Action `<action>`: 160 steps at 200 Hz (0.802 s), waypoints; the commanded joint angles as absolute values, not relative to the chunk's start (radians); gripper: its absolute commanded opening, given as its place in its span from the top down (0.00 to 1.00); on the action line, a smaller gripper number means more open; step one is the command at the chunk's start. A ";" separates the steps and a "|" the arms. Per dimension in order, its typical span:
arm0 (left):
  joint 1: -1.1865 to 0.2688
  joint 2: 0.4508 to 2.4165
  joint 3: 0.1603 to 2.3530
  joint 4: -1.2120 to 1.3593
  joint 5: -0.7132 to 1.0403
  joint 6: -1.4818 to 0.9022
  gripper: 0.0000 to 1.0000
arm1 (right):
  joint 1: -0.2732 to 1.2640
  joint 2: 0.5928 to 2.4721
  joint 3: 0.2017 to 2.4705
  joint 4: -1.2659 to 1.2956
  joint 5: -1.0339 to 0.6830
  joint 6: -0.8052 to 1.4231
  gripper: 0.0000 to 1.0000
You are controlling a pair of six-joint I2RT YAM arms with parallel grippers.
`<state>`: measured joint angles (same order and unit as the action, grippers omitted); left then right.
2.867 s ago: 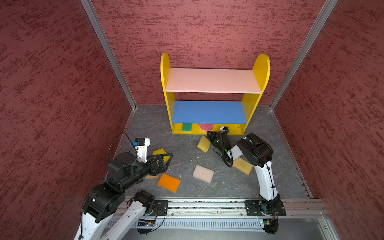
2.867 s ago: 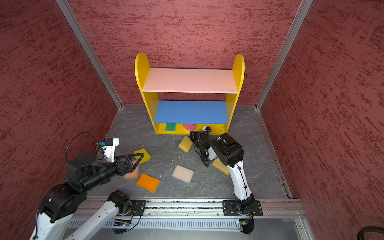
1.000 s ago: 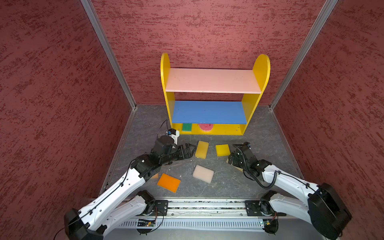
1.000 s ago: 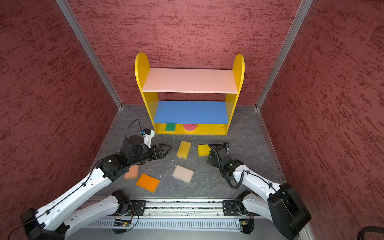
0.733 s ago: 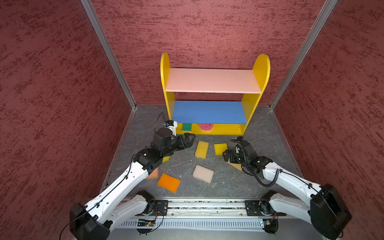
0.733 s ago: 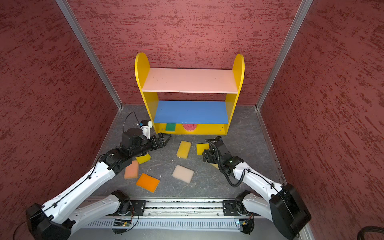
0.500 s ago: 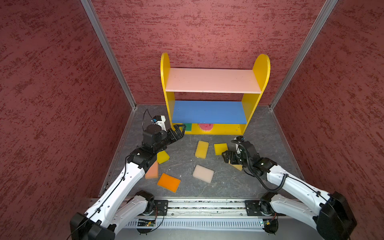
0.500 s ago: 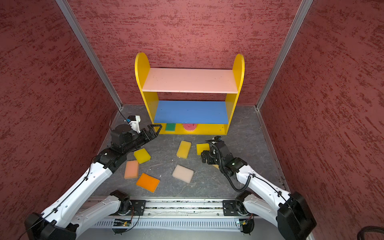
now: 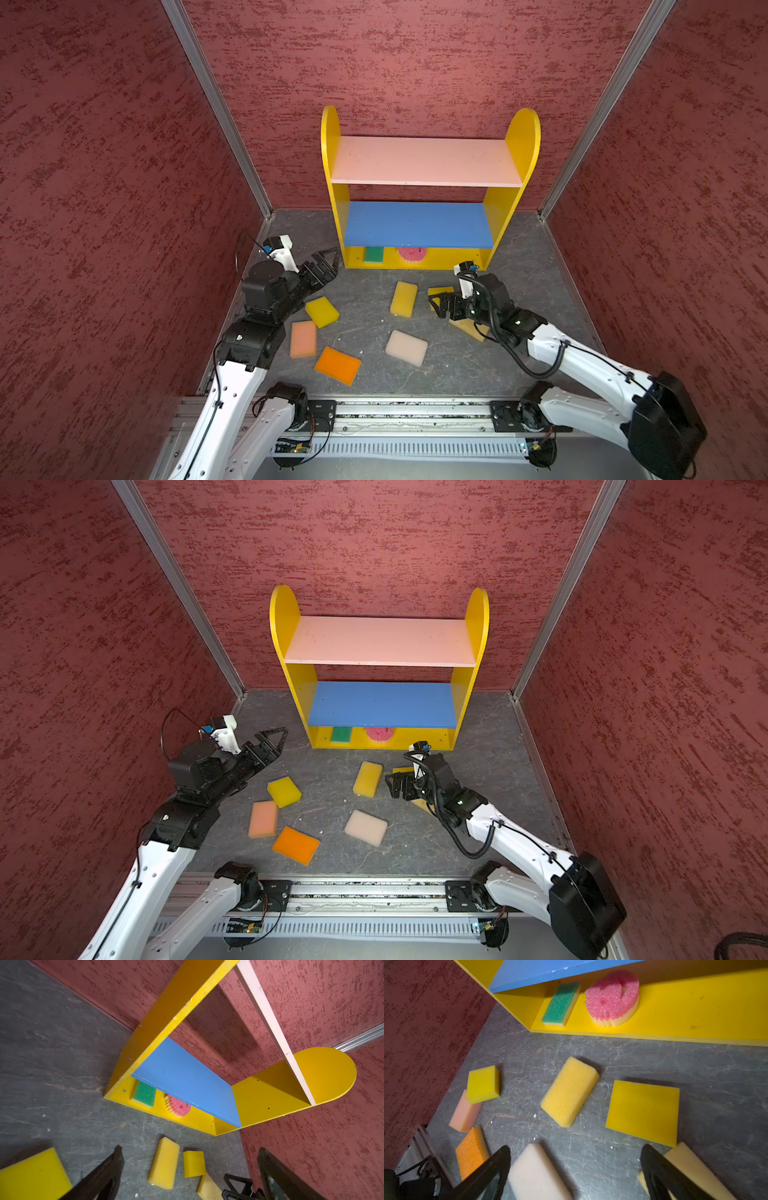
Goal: Place and organize the cleaning sponges onto the shelf
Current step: 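Move the right gripper down onto the orange sponge near the robot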
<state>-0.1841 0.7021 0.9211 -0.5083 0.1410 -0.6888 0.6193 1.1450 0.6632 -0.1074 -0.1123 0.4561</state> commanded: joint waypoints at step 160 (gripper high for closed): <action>0.177 0.703 0.871 -0.743 0.300 -0.697 0.02 | 1.108 1.727 1.087 -0.182 -0.091 0.318 0.41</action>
